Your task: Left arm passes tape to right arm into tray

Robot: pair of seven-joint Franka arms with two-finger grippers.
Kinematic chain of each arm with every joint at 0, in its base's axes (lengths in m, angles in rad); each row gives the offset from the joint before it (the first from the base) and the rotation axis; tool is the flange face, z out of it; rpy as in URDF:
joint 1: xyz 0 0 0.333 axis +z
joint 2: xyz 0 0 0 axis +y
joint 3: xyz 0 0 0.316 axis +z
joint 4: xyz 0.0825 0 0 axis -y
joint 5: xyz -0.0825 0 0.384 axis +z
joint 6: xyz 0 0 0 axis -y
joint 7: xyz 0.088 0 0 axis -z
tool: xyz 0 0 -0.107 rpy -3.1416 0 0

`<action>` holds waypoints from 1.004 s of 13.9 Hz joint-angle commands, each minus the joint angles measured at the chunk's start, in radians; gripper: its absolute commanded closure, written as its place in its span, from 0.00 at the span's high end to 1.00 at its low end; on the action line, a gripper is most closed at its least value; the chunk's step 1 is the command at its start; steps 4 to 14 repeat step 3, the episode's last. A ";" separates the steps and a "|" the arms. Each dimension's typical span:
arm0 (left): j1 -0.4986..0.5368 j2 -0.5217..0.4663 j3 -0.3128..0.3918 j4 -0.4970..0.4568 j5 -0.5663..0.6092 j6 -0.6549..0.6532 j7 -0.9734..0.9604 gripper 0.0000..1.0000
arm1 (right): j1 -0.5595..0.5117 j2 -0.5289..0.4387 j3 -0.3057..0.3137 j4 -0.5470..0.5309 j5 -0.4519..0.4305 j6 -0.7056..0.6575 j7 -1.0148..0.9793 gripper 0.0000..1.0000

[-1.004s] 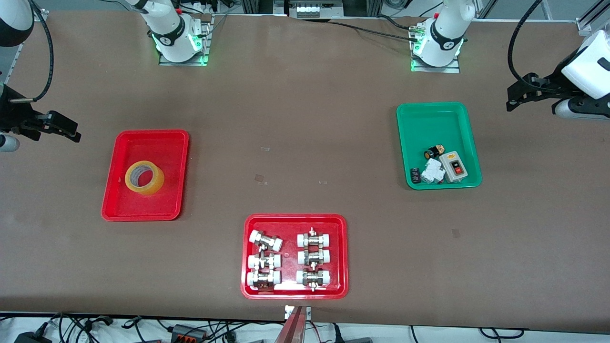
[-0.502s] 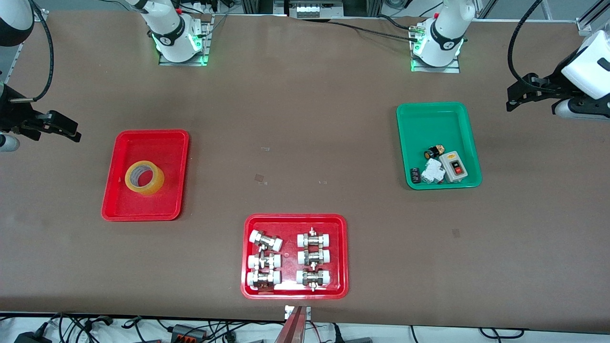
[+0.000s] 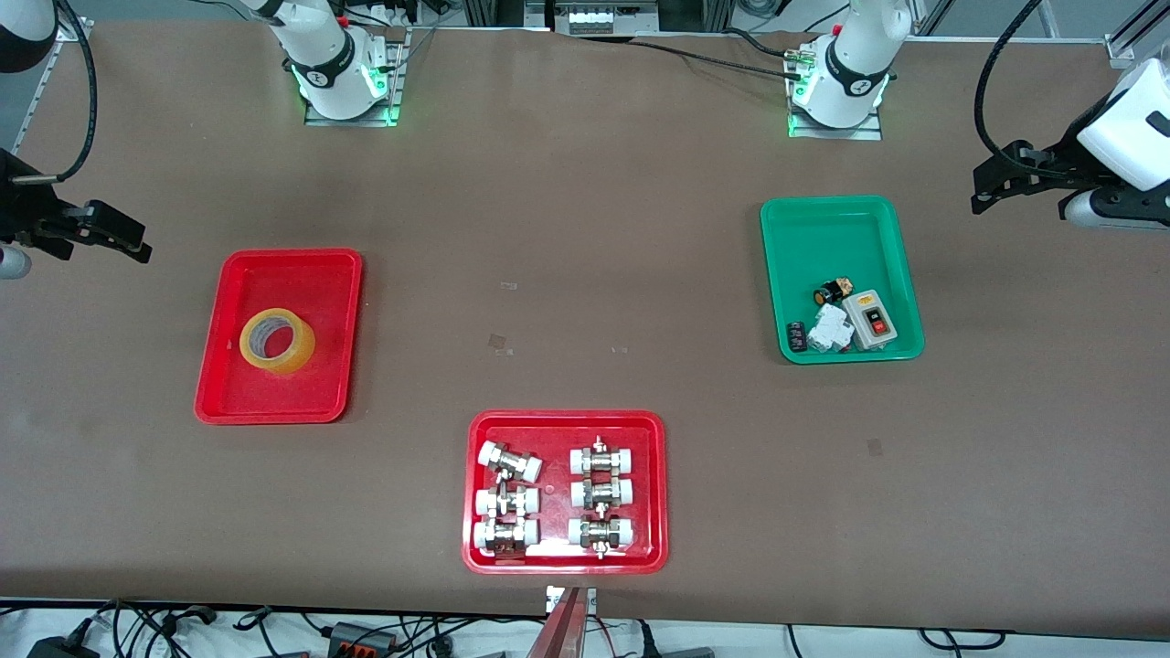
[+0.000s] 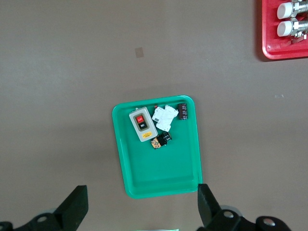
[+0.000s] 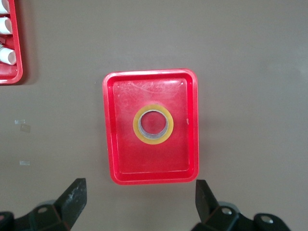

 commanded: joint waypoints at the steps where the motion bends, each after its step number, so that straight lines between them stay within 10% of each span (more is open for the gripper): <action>1: 0.005 0.013 -0.004 0.031 0.006 -0.022 0.004 1.00 | 0.000 -0.033 0.002 -0.029 0.009 -0.009 -0.017 1.00; 14: 0.005 0.014 -0.004 0.031 0.006 -0.022 0.004 1.00 | 0.000 -0.033 0.002 -0.030 0.009 -0.009 -0.017 1.00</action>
